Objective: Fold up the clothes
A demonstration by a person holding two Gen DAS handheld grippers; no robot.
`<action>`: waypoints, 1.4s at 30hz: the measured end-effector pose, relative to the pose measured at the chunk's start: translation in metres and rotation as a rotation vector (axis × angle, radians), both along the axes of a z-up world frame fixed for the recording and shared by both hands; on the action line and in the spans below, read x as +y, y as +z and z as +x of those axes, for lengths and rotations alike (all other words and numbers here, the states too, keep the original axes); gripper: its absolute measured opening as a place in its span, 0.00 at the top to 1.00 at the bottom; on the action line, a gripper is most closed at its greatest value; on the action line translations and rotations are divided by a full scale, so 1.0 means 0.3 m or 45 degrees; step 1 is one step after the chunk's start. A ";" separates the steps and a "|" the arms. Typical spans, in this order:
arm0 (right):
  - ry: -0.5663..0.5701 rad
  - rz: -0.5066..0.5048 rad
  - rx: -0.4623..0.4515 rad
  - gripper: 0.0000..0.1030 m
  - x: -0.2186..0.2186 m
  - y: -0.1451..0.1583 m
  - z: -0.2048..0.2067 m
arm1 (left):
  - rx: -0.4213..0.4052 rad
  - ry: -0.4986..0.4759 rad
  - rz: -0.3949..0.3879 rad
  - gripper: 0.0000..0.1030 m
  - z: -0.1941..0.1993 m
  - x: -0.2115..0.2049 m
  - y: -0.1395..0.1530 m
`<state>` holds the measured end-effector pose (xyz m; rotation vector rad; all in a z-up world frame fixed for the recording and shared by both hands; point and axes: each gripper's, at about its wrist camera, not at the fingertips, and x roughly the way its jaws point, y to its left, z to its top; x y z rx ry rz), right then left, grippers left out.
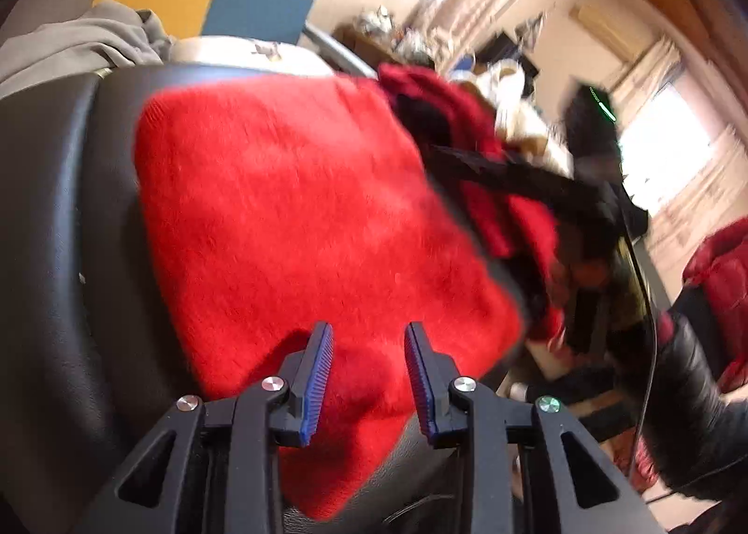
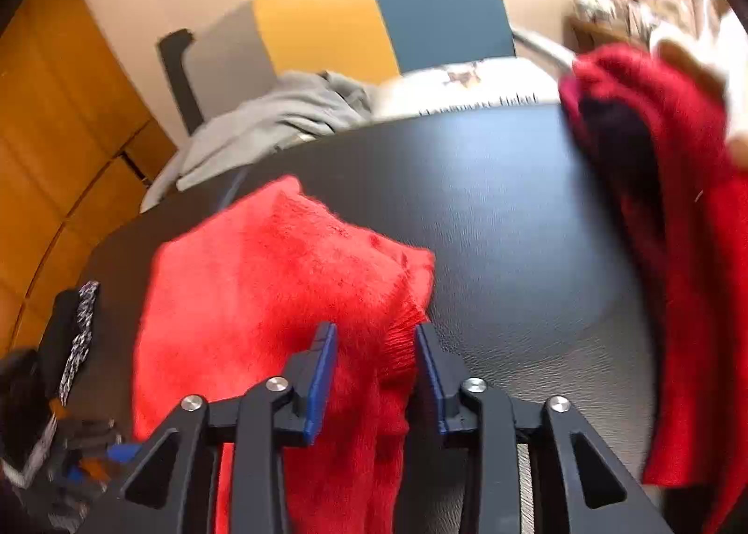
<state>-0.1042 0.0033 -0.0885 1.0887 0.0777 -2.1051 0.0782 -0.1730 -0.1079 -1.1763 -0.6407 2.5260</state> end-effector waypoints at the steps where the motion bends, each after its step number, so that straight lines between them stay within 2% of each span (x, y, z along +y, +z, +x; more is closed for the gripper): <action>1: 0.032 -0.010 0.040 0.64 0.007 0.035 0.036 | 0.033 0.026 -0.017 0.69 0.003 -0.022 0.025; 4: 0.241 -0.004 0.153 0.64 -0.018 0.115 0.193 | 0.092 0.105 -0.090 0.67 -0.016 -0.090 0.082; 6: 0.385 0.063 0.210 0.65 -0.064 0.117 0.294 | 0.115 0.163 -0.151 0.63 -0.045 -0.139 0.114; 8: 0.466 0.202 0.270 0.67 -0.109 0.075 0.369 | 0.130 0.216 -0.236 0.62 -0.086 -0.177 0.150; 12: 0.374 0.350 0.139 0.69 -0.096 -0.084 0.326 | 0.103 0.233 -0.346 0.62 -0.211 -0.179 0.166; 13: 0.343 0.398 0.109 0.69 -0.088 -0.132 0.311 | 0.062 0.227 -0.365 0.62 -0.249 -0.177 0.149; 16: 0.247 0.291 0.084 0.68 -0.033 -0.179 0.297 | -0.049 0.222 -0.436 0.62 -0.349 -0.155 0.096; 19: 0.192 0.254 0.054 0.68 -0.031 -0.187 0.284 | -0.050 0.242 -0.553 0.63 -0.387 -0.098 0.049; 21: 0.182 0.235 0.040 0.67 -0.035 -0.194 0.271 | -0.122 0.244 -0.574 0.62 -0.421 -0.097 -0.017; 26: 0.158 0.179 -0.021 0.67 -0.015 -0.201 0.234 | -0.097 0.294 -0.637 0.61 -0.426 -0.070 -0.027; 35: 0.153 0.211 0.004 0.66 -0.044 -0.204 0.246 | -0.112 0.389 -0.580 0.62 -0.402 -0.068 0.022; 38: 0.141 0.223 0.021 0.66 -0.050 -0.208 0.264 | -0.101 0.421 -0.494 0.62 -0.350 -0.093 0.068; 42: 0.111 0.226 0.045 0.64 -0.035 -0.212 0.279 | -0.086 0.447 -0.501 0.62 -0.264 -0.108 0.116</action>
